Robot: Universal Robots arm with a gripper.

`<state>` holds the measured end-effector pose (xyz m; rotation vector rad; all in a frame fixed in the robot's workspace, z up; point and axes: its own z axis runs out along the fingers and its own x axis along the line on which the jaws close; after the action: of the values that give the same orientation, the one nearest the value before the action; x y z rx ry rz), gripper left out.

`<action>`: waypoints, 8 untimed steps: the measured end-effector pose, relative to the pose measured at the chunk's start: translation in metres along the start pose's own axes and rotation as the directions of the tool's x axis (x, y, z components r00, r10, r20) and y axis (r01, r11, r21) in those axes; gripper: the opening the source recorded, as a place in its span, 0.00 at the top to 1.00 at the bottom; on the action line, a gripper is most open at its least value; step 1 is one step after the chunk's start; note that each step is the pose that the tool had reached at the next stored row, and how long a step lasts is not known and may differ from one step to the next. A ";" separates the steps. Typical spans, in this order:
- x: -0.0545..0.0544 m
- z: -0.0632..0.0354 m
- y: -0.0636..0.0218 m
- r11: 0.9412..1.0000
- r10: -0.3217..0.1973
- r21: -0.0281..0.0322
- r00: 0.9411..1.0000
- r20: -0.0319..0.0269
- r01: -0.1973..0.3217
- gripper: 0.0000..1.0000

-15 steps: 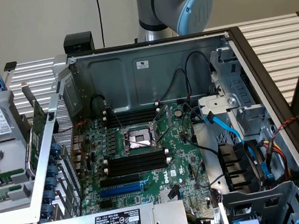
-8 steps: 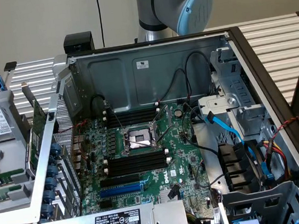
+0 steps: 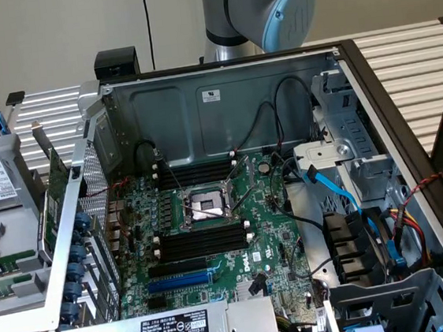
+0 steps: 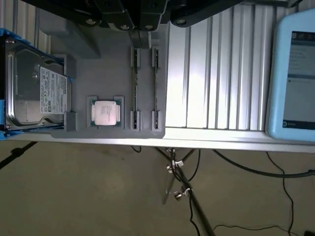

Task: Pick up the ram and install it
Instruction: 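Pick up the ram and move it above insertion slot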

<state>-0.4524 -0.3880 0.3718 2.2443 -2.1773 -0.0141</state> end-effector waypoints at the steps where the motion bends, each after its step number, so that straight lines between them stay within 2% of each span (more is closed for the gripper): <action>1: 0.000 0.0001 0.0001 1.000 0.000 0.001 1.000 0.000 0.000 0.89; 8: 0.000 0.0010 0.0001 1.000 -0.029 0.002 1.000 0.000 0.029 0.89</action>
<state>-0.4525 -0.3879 0.3708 2.2766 -2.1457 -0.0116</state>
